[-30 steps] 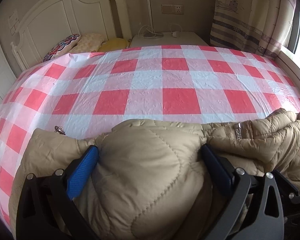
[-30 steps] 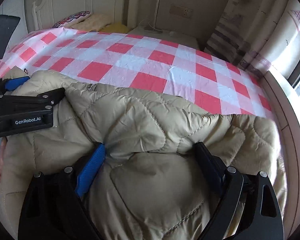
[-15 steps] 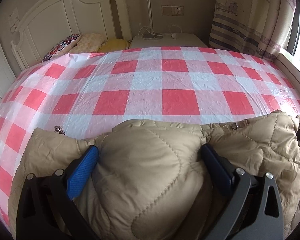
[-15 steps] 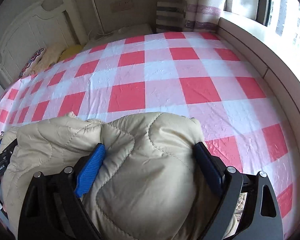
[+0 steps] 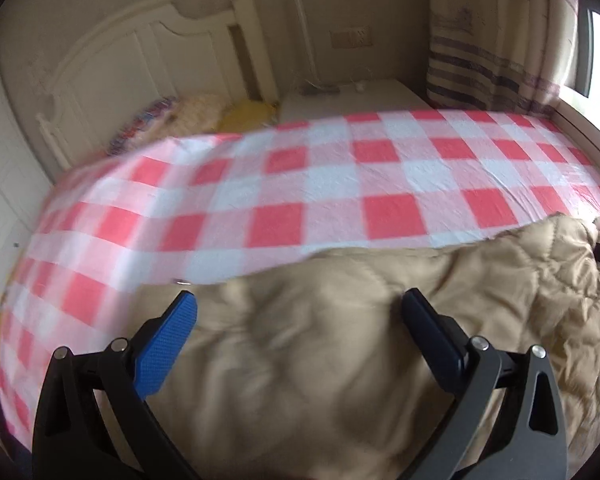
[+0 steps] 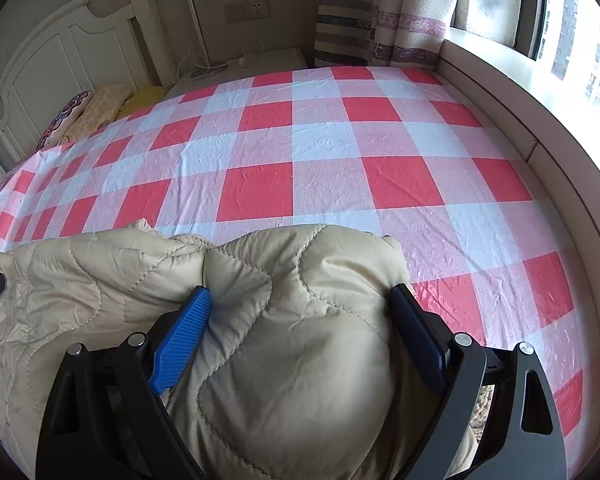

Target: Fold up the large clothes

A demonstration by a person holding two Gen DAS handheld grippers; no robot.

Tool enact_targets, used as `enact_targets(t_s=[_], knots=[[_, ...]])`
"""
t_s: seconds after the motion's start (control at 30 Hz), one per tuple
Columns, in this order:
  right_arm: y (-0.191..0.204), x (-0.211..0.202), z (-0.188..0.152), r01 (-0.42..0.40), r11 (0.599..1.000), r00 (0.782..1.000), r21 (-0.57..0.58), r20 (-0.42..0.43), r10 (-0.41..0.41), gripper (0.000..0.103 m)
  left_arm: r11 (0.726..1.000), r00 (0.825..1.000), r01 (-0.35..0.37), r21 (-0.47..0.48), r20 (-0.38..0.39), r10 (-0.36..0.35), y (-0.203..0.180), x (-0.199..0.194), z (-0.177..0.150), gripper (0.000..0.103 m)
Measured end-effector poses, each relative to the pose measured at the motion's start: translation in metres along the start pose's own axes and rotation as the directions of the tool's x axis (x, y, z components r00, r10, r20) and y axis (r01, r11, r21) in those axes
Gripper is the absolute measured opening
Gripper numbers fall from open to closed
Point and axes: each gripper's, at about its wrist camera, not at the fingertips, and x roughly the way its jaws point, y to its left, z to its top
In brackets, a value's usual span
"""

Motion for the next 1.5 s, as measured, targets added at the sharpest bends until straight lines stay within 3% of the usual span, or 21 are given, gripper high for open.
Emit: enact_targets(t_s=[0.07, 0.13, 0.17, 0.23, 0.27, 0.4, 0.5, 0.57, 0.7, 0.77, 0.83, 0.9, 1.0, 1.13, 1.27, 1.3, 1.33, 1.37, 1.43, 1.5], knots=[[-0.002, 0.001, 0.000, -0.005, 1.000, 1.000, 0.001, 0.001, 0.005, 0.087, 0.999, 0.999, -0.036, -0.040, 0.011, 0.037, 0.025, -0.005, -0.009, 0.101], [-0.002, 0.000, 0.000, -0.006, 1.000, 1.000, 0.002, 0.002, 0.006, 0.087, 0.995, 0.997, -0.068, -0.073, -0.029, 0.066, 0.043, 0.007, -0.025, 0.101], [-0.002, 0.000, 0.000, -0.010, 1.000, 1.000, 0.003, 0.004, 0.010, 0.087, 0.993, 0.996, -0.051, -0.105, -0.072, 0.043, 0.054, 0.021, -0.039, 0.101], [-0.001, 0.000, -0.001, -0.016, 1.000, 1.000, 0.002, 0.007, 0.016, 0.087, 0.973, 0.994, 0.046, -0.227, -0.085, -0.067, 0.077, 0.026, -0.047, 0.101], [-0.001, -0.001, -0.001, -0.013, 1.000, 1.000, 0.000, 0.008, 0.013, 0.087, 0.963, 0.995, 0.022, -0.268, -0.084, -0.046, 0.086, 0.025, -0.048, 0.101], [-0.001, -0.005, 0.001, -0.013, 1.000, 1.000, 0.003, -0.012, 0.013, 0.086, 0.961, 0.993, 0.011, -0.276, -0.113, -0.043, 0.088, 0.032, -0.048, 0.101], [0.012, -0.041, -0.003, 0.032, 0.999, 0.998, -0.001, 0.061, -0.032, 0.087, 0.960, 0.993, 0.013, -0.279, -0.110, -0.046, 0.089, 0.031, -0.047, 0.101], [0.038, -0.071, -0.011, -0.024, 0.995, 0.991, -0.093, 0.131, 0.036, 0.087, 0.958, 0.992, 0.020, -0.286, -0.111, -0.053, 0.088, 0.032, -0.046, 0.101], [0.115, -0.107, -0.039, -0.050, 0.930, 0.975, -0.364, 0.184, 0.125, 0.087, 0.958, 0.993, 0.019, -0.287, -0.109, -0.053, 0.089, 0.032, -0.050, 0.101], [0.153, -0.101, -0.054, -0.053, 0.884, 0.977, -0.465, 0.157, 0.141, 0.087, 0.957, 0.993, 0.022, -0.289, -0.107, -0.055, 0.089, 0.034, -0.049, 0.101], [0.177, -0.080, -0.067, -0.030, 0.853, 0.986, -0.521, 0.123, 0.109, 0.087, 0.957, 0.993, 0.023, -0.289, -0.107, -0.056, 0.089, 0.035, -0.050, 0.101], [0.185, -0.059, -0.080, 0.019, 0.833, 0.985, -0.553, 0.152, 0.078, 0.087, 0.956, 0.992, 0.026, -0.294, -0.108, -0.060, 0.090, 0.035, -0.050, 0.101], [0.162, -0.058, -0.067, -0.056, 0.878, 0.987, -0.476, 0.107, 0.121, 0.089, 0.951, 0.991, 0.040, -0.306, -0.109, -0.077, 0.092, 0.037, -0.050, 0.101], [0.104, -0.074, -0.045, 0.112, 0.935, 0.974, -0.338, 0.224, -0.036, 0.091, 0.947, 0.990, 0.051, -0.316, -0.105, -0.089, 0.094, 0.036, -0.051, 0.101], [0.017, -0.060, -0.035, 0.140, 0.980, 0.979, -0.139, 0.169, -0.116, 0.091, 0.946, 0.990, 0.055, -0.320, -0.104, -0.092, 0.094, 0.036, -0.052, 0.101], [-0.003, -0.051, -0.036, 0.094, 0.991, 0.988, -0.091, 0.132, -0.082, 0.092, 0.945, 0.990, 0.058, -0.321, -0.102, -0.095, 0.094, 0.036, -0.052, 0.101], [-0.026, -0.042, -0.036, -0.024, 1.000, 0.997, 0.011, 0.076, 0.023, 0.092, 0.946, 0.990, 0.057, -0.320, -0.102, -0.094, 0.093, 0.036, -0.052, 0.101], [-0.040, -0.038, -0.036, -0.086, 0.993, 0.995, 0.085, 0.048, 0.082, 0.092, 0.946, 0.991, 0.055, -0.319, -0.101, -0.092, 0.093, 0.036, -0.052, 0.101], [-0.046, -0.036, -0.036, -0.117, 0.987, 0.993, 0.110, 0.040, 0.113, 0.092, 0.945, 0.990, 0.058, -0.322, -0.100, -0.095, 0.093, 0.036, -0.052, 0.101], [-0.037, -0.036, -0.036, -0.079, 0.994, 0.996, 0.071, 0.049, 0.076, 0.092, 0.945, 0.990, 0.060, -0.323, -0.099, -0.096, 0.093, 0.036, -0.052, 0.101]])
